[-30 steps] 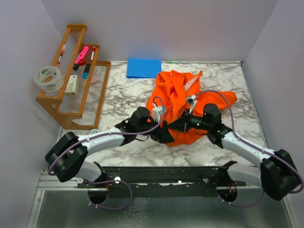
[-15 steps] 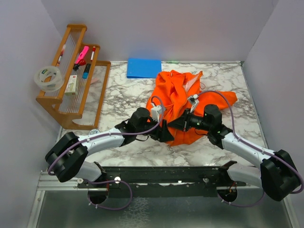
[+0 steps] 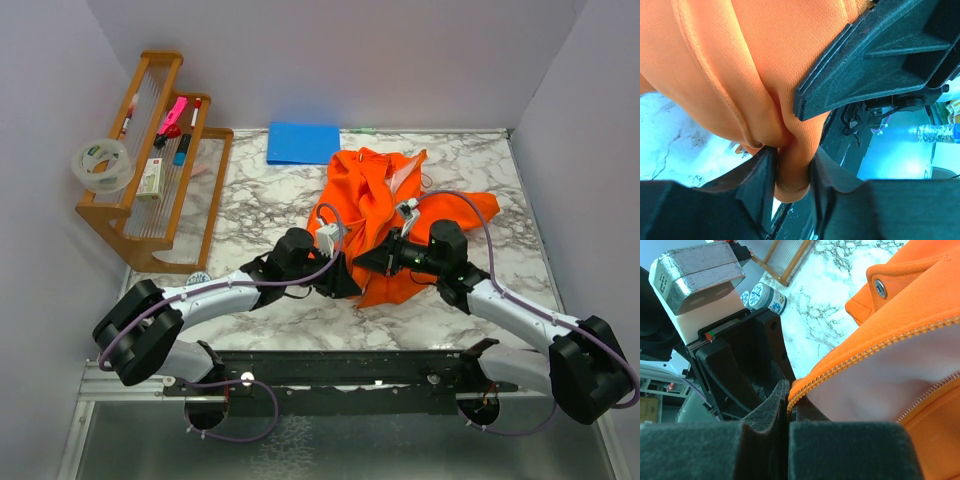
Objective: Zip up the jacket
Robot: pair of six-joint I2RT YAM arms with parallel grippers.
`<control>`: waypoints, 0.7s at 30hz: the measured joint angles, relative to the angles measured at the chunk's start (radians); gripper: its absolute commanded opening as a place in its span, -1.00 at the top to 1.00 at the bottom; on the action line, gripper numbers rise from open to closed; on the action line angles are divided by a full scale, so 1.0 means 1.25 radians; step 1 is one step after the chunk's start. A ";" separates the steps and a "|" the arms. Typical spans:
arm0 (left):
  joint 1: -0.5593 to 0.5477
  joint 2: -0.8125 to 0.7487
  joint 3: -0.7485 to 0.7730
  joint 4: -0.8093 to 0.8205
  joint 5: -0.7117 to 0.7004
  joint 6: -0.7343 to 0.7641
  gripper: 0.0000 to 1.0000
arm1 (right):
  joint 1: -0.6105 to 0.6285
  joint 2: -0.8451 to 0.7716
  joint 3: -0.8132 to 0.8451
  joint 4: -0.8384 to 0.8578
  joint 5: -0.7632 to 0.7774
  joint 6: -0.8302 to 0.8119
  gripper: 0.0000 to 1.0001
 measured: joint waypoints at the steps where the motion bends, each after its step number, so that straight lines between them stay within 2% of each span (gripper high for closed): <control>1: 0.000 0.000 0.000 0.000 0.000 -0.001 0.44 | 0.000 0.000 0.000 0.000 0.000 0.000 0.99; 4: 0.000 0.000 0.000 0.002 0.000 -0.001 0.59 | 0.000 0.000 0.000 0.000 0.000 0.000 0.99; 9: 0.000 0.000 0.000 0.006 0.000 -0.003 0.99 | 0.000 0.000 0.000 0.000 0.000 0.000 0.99; 12: 0.000 0.000 0.000 0.008 0.000 -0.003 1.00 | 0.000 -0.001 0.000 -0.002 0.005 0.000 0.94; 14: 0.000 0.000 0.000 0.009 0.000 -0.003 1.00 | 0.001 -0.006 0.000 -0.012 0.015 0.000 0.77; 18: 0.000 0.000 0.000 0.011 -0.002 -0.004 1.00 | 0.003 -0.033 0.000 -0.053 0.055 0.006 0.25; 21: 0.002 0.000 0.000 0.010 -0.020 -0.006 1.00 | 0.004 -0.071 0.000 -0.108 0.109 0.013 -0.05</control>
